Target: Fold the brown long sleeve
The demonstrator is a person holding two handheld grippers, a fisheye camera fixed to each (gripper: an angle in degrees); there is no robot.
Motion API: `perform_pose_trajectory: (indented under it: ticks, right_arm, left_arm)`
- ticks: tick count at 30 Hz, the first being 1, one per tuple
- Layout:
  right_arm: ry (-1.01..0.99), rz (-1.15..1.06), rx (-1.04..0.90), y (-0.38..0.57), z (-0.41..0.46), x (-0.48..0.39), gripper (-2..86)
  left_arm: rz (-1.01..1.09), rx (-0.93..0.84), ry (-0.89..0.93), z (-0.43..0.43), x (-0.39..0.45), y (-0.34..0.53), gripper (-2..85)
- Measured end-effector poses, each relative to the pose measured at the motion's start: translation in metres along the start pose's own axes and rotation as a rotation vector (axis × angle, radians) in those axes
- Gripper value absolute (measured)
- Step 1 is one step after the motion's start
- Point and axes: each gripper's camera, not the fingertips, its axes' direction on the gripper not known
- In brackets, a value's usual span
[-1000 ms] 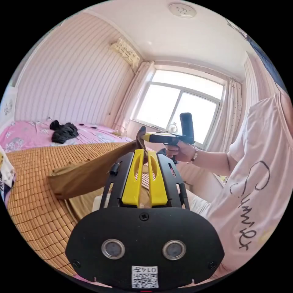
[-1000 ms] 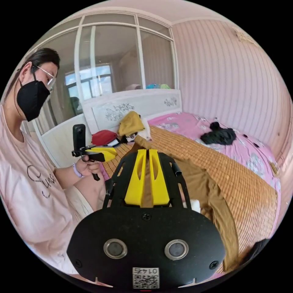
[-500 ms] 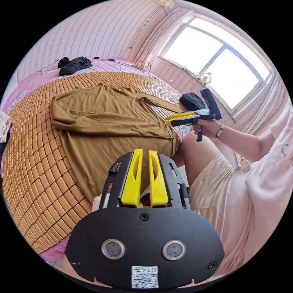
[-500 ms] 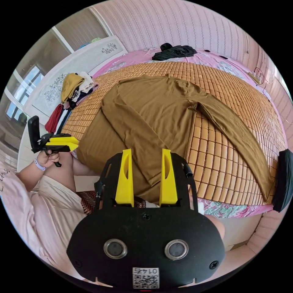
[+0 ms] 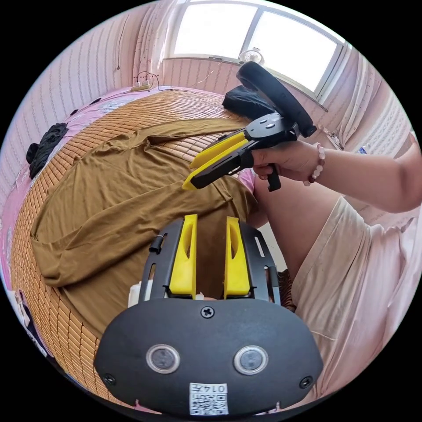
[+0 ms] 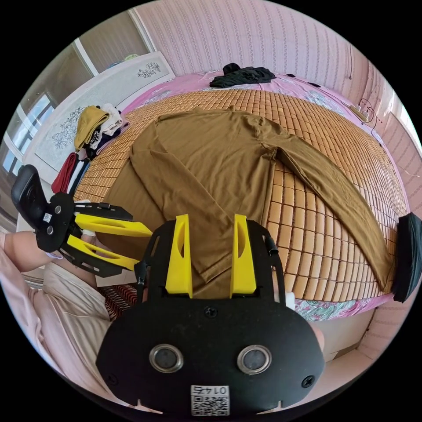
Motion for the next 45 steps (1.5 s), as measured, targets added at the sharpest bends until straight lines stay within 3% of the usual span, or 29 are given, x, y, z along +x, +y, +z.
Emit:
perform_pose_trajectory:
  ticks: [9,14,20,24,26,35,40,45]
  right_arm:
    - [0.108,0.086,0.092,0.020,-0.025,0.012,13.6]
    - [0.117,0.060,0.028,0.027,-0.022,0.011,13.0]
    - [0.169,0.037,0.007,0.033,-0.036,0.014,8.3]
    - [0.156,0.026,-0.003,0.031,-0.055,0.017,2.5]
    - [0.125,0.025,0.028,0.029,-0.068,0.018,1.0]
    - [-0.101,-0.084,0.131,0.010,-0.150,-0.002,-0.2]
    - [-0.414,-0.067,0.298,-0.006,-0.200,-0.006,0.3]
    - [-0.469,0.021,0.530,0.018,-0.259,0.007,0.8]
  left_arm:
    - [0.031,-0.078,0.020,0.036,-0.008,-0.018,10.7]
    - [-0.011,-0.086,0.045,0.058,-0.009,-0.027,11.1]
    - [0.042,-0.109,-0.072,0.082,0.006,-0.040,8.1]
    - [-0.014,-0.130,-0.052,0.077,-0.004,-0.040,3.5]
    - [-0.034,-0.076,-0.102,0.060,-0.010,-0.033,0.0]
    - [-0.069,0.115,-0.098,-0.012,-0.030,0.011,-1.0]
    - [-0.109,0.274,-0.086,-0.075,-0.033,0.038,-1.0]
    - [-0.021,0.500,-0.025,-0.144,-0.014,0.043,-1.0]
